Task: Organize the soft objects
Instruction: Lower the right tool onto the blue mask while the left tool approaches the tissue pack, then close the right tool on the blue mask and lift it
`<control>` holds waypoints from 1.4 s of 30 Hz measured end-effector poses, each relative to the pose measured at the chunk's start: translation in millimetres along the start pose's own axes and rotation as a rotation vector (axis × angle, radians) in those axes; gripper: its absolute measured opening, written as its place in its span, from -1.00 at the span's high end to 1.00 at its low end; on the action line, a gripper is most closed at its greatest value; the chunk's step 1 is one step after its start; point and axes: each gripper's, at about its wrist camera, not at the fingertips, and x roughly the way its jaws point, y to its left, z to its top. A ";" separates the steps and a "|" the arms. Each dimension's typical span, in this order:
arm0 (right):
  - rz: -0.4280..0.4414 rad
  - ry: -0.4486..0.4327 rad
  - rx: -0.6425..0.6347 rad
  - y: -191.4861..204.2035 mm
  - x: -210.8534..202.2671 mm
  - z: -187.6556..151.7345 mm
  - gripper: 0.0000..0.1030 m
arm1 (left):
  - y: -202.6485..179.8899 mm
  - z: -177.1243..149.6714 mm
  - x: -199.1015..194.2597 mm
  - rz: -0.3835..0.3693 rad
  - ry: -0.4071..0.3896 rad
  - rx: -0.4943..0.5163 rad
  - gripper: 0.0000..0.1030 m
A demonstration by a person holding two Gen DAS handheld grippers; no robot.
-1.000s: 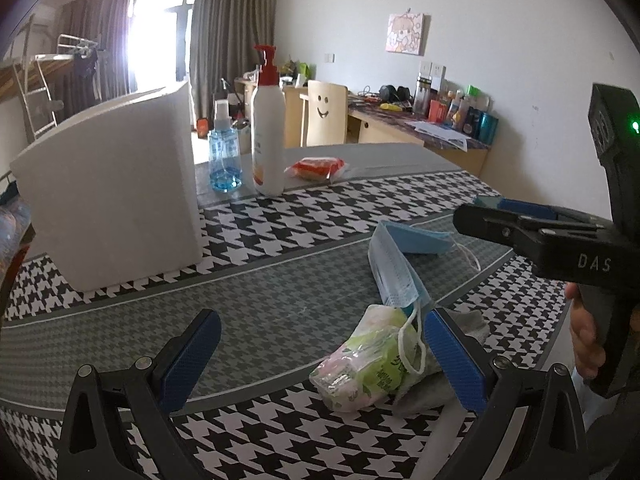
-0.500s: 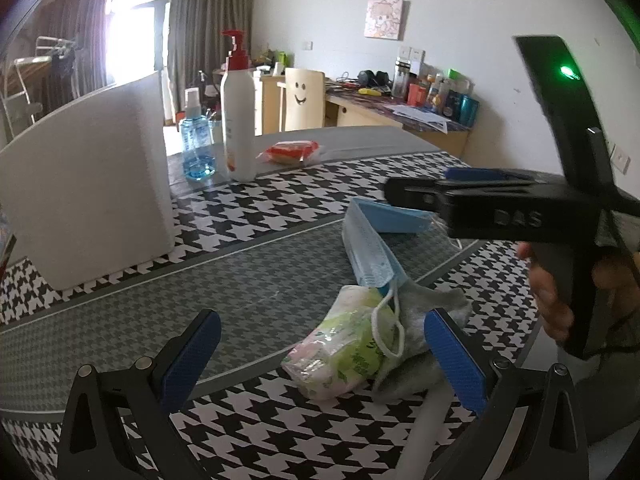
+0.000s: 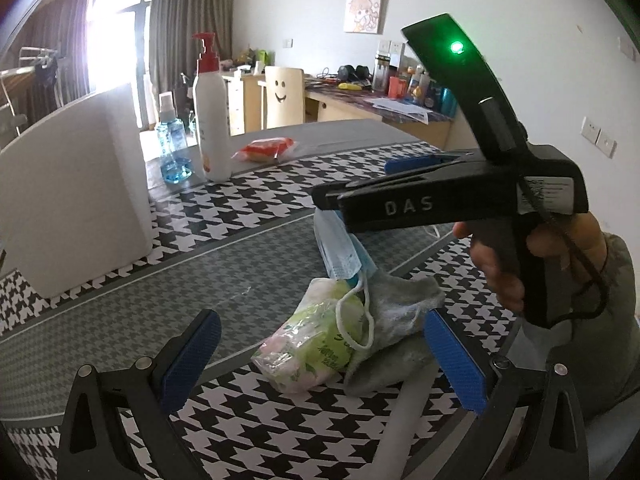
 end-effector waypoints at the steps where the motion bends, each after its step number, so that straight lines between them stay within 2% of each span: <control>1: 0.000 0.008 -0.003 0.6 2.6 -0.2 -0.83 | 0.3 0.4 2.2 0.001 0.004 -0.001 -0.98; 6: -0.003 0.059 -0.028 2.2 16.0 -3.2 -0.82 | 3.4 0.7 9.0 0.006 0.023 -0.011 -0.98; 8: -0.008 0.079 -0.032 1.3 19.4 -4.4 -0.58 | 6.0 0.7 11.9 0.006 0.034 -0.021 -0.98; 12: -0.001 0.127 -0.034 -1.9 25.9 -8.9 -0.28 | 9.7 1.0 16.5 0.006 0.048 -0.034 -0.97; 13: -0.001 0.135 -0.033 -3.0 27.1 -9.9 -0.15 | 10.4 1.1 17.2 0.002 0.049 -0.035 -0.98; 17: 0.003 0.144 -0.035 -6.0 25.7 -14.2 0.06 | 12.6 1.9 23.3 0.005 0.058 -0.045 -0.97; 20: 0.003 0.132 -0.021 -10.8 20.0 -14.5 0.19 | 15.0 3.3 27.6 0.002 0.066 -0.057 -0.88; 25: 0.010 0.125 -0.003 -18.9 17.7 -14.4 0.22 | 20.6 7.8 33.6 0.004 0.072 -0.100 -0.68; 30: 0.026 0.123 0.005 -22.8 16.3 -17.2 0.22 | 25.2 14.1 37.5 0.026 0.078 -0.156 -0.66; 35: 0.038 0.114 0.004 -23.2 13.0 -21.0 0.22 | 28.4 21.7 44.9 0.051 0.087 -0.200 -0.43; 38: 0.043 0.110 -0.002 -22.2 12.4 -23.0 0.22 | 31.3 22.5 50.1 0.051 0.104 -0.253 -0.37; 42: 0.047 0.103 -0.007 -23.1 10.5 -25.5 0.22 | 26.9 26.3 54.9 0.054 0.114 -0.265 -0.36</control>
